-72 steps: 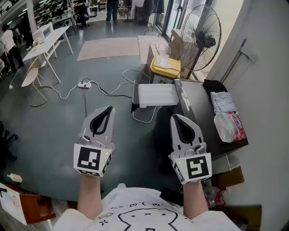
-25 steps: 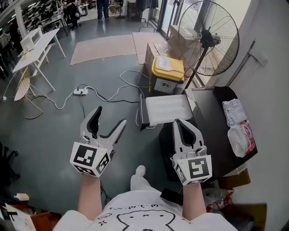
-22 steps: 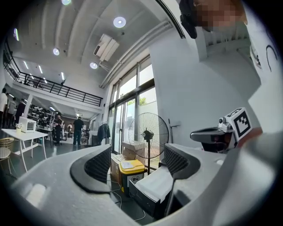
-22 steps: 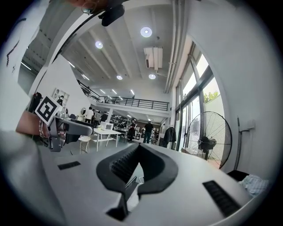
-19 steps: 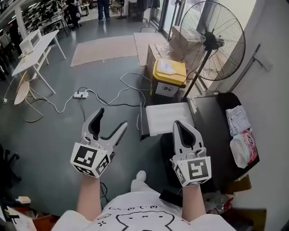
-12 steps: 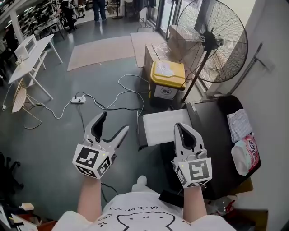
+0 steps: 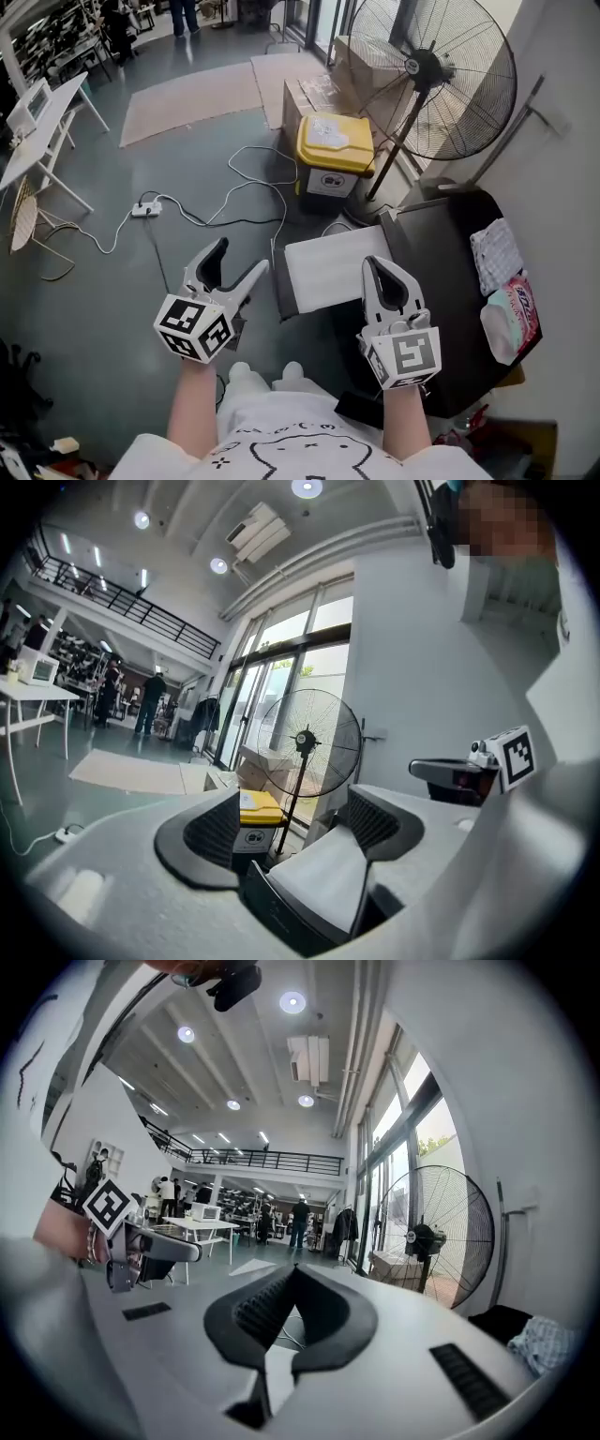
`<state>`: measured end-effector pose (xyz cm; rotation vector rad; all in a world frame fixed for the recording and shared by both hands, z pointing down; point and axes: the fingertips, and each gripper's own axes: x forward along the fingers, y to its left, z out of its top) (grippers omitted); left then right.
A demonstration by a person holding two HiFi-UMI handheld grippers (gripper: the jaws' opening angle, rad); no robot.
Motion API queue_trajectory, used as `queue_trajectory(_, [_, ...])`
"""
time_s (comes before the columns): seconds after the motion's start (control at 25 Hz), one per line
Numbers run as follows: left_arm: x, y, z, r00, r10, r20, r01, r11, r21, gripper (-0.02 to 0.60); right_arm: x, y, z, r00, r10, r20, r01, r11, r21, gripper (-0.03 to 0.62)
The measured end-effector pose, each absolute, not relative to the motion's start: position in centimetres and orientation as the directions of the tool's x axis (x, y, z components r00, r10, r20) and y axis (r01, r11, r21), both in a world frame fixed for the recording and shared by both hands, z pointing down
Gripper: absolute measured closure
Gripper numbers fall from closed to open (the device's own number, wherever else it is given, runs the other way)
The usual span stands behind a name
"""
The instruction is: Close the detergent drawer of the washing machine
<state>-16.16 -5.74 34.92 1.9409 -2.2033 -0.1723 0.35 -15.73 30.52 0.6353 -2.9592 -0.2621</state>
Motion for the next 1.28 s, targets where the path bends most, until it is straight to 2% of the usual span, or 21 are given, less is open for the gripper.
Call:
queue_trajectory(0.28, [-17.4,-7.5,38.1,-0.006,-0.994,0.109,-0.955,0.038,0.293,0.218,-0.6,-16.3,32.1,-0.863,-0.494,0.105,-0.473,0.864,0.174,0.594])
queue_trajectory(0.56, [-18.9,-8.5,41.2,0.184,-0.971,0.153,-0.917,-0.113,0.383,0.218,-1.5,-14.6,32.9,-0.769,-0.622,0.148,-0.602,0.783,0.158,0.594])
queue_trajectory(0.8, [-19.0,-8.2,44.4,0.346,-0.919,0.189,-0.859,-0.229,0.457,0.218,-2.9,-12.7,33.5,-0.703,-0.688,0.180,-0.667,0.725,0.172,0.594])
queue_trajectory(1.28, [-17.1,-7.9,50.8,0.575,-0.784,0.235,-0.728,-0.359,0.585,0.219,-2.3,-9.2,36.5,-0.561,-0.790,0.247,-0.779,0.605,0.166,0.594])
